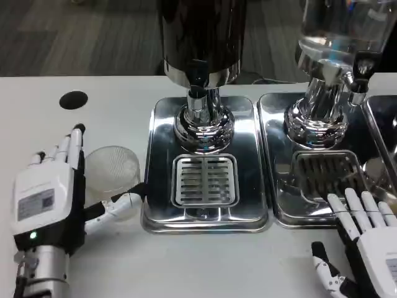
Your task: Grasp the cup under the faucet to collect the drink, then remove the cup.
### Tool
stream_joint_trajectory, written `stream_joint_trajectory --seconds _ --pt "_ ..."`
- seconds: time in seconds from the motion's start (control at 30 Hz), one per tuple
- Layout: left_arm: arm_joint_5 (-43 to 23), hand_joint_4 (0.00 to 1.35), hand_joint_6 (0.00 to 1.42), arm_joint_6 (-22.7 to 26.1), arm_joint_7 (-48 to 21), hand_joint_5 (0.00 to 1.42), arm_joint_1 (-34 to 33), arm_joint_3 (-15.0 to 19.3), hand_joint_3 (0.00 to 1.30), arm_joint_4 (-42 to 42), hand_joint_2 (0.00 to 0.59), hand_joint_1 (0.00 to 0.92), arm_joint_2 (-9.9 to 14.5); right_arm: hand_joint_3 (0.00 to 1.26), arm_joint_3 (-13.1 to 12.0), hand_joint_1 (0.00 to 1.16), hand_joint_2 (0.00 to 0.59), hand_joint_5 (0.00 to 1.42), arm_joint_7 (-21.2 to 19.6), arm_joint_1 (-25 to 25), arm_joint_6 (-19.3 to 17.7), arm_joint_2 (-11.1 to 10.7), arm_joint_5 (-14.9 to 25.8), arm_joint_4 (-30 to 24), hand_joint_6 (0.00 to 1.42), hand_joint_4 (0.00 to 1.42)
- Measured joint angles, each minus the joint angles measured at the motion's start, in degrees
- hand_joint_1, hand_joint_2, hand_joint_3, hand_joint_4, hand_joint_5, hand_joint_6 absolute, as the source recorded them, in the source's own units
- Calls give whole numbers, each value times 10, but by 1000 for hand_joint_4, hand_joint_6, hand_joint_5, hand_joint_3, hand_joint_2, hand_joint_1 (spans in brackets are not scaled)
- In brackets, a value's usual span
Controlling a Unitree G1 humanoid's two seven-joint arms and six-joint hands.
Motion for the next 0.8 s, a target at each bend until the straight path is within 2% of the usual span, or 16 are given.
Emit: stream_joint_trajectory --seconds 0.4,0.57,0.63,0.73,0.8 --pt "-21 251 504 16 -24 487 -31 -10 230 24 23 0 -1 141 0 184 433 0 0 -3 -12 0 13 16 127 0" --pt "-23 416 656 17 -29 637 -44 -12 350 30 40 4 -1 144 0 185 433 1 0 -6 -18 0 16 24 146 0" --pt "-23 483 798 17 -29 716 -49 -13 425 31 57 34 -1 145 -1 186 433 2 0 -6 -19 0 20 28 161 0" --pt "-24 595 1036 17 -29 861 -53 -14 606 34 70 109 -1 150 -1 186 433 2 0 -8 -24 0 22 34 163 0" --pt "-24 628 1119 17 -29 900 -54 -14 665 35 71 128 -1 156 -2 187 433 12 0 -12 -26 0 23 37 166 0"
